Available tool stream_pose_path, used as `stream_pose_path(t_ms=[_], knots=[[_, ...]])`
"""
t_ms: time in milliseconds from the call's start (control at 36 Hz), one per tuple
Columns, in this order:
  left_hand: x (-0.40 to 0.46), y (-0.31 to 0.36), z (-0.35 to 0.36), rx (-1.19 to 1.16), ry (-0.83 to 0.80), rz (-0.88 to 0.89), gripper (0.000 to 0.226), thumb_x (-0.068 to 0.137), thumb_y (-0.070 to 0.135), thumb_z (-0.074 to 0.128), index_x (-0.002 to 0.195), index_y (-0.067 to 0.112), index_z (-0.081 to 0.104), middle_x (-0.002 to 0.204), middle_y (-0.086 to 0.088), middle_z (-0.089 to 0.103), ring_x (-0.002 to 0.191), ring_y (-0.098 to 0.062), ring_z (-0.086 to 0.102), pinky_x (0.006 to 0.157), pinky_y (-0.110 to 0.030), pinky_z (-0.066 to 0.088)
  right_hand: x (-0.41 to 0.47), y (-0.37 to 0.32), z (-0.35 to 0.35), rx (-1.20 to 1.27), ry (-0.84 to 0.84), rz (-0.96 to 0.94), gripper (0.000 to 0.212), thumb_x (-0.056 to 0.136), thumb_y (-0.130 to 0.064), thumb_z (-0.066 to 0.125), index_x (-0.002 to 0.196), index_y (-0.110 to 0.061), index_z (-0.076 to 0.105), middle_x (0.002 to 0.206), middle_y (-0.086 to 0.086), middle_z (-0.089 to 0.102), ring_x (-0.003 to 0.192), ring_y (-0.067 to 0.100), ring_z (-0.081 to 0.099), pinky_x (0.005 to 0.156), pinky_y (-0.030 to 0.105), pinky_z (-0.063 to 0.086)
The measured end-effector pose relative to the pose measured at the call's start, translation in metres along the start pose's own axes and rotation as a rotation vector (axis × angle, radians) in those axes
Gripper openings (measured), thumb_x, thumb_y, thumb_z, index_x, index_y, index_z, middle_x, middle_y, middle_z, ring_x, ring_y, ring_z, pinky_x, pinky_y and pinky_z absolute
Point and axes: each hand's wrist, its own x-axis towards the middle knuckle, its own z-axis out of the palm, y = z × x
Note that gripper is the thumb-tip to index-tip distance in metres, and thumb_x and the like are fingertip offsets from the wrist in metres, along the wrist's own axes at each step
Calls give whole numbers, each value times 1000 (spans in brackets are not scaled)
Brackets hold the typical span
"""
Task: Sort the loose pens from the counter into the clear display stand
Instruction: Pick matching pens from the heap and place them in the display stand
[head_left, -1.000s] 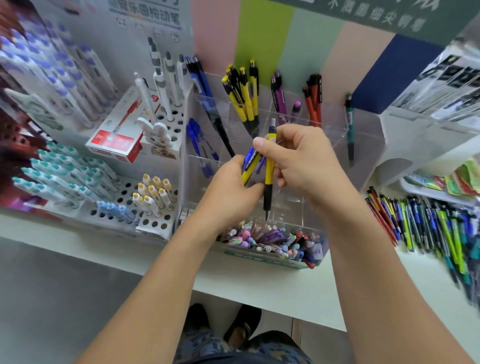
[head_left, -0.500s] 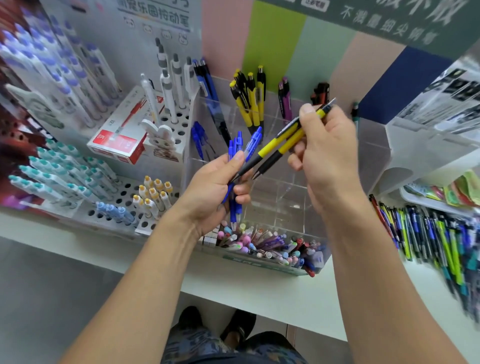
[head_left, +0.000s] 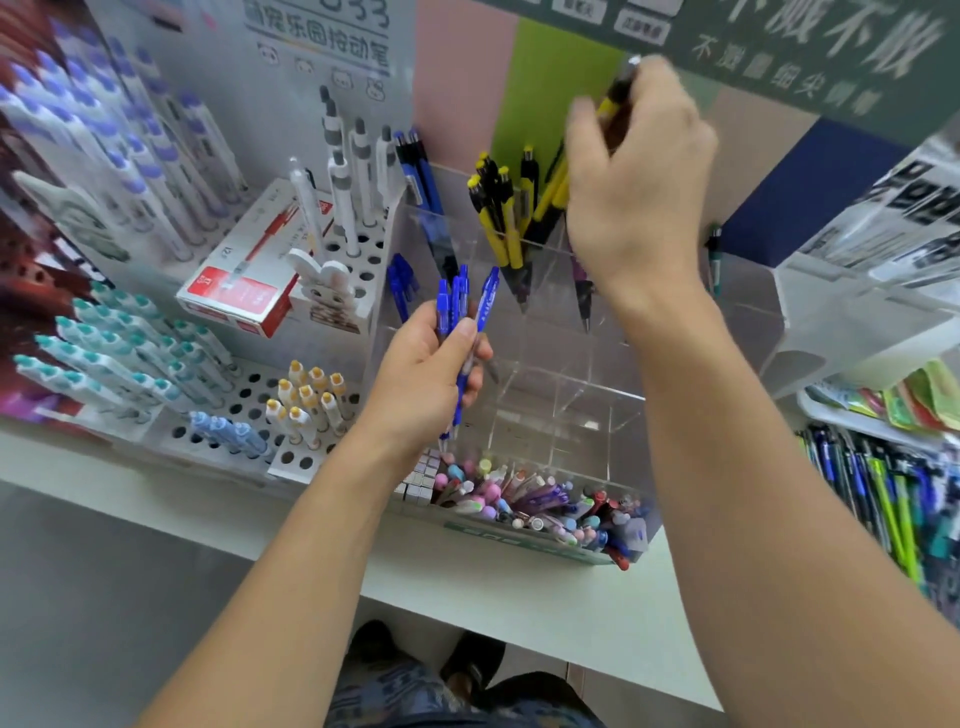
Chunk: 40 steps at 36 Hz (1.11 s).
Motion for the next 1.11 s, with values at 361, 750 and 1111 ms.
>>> stream_pose_path(t_ms=[361, 750, 1111], knots=[[-9, -4, 3, -150, 36, -103, 17, 107, 12, 43, 109, 12, 60, 76, 2, 61, 62, -11, 54, 56, -24, 44, 14, -9, -1, -280, -548, 193, 30, 100, -27, 55, 103, 1, 65, 83, 19, 72, 58, 28, 73, 54, 39, 59], [-18, -6, -4, -119, -7, -65, 17, 106, 11, 46, 121, 11, 54, 79, 2, 68, 56, -11, 50, 49, -21, 40, -3, 1, 15, -26, -132, -14, 34, 90, -31, 61, 113, -9, 73, 91, 8, 74, 77, 29, 70, 73, 48, 58], [-22, -6, -8, -196, 1, -23, 8, 102, 13, 56, 109, 11, 53, 82, -2, 73, 54, -15, 59, 50, -25, 47, -100, 10, 9, 445, -502, 569, 19, 95, -20, 70, 90, -3, 77, 60, 1, 68, 52, 1, 58, 51, 17, 45]])
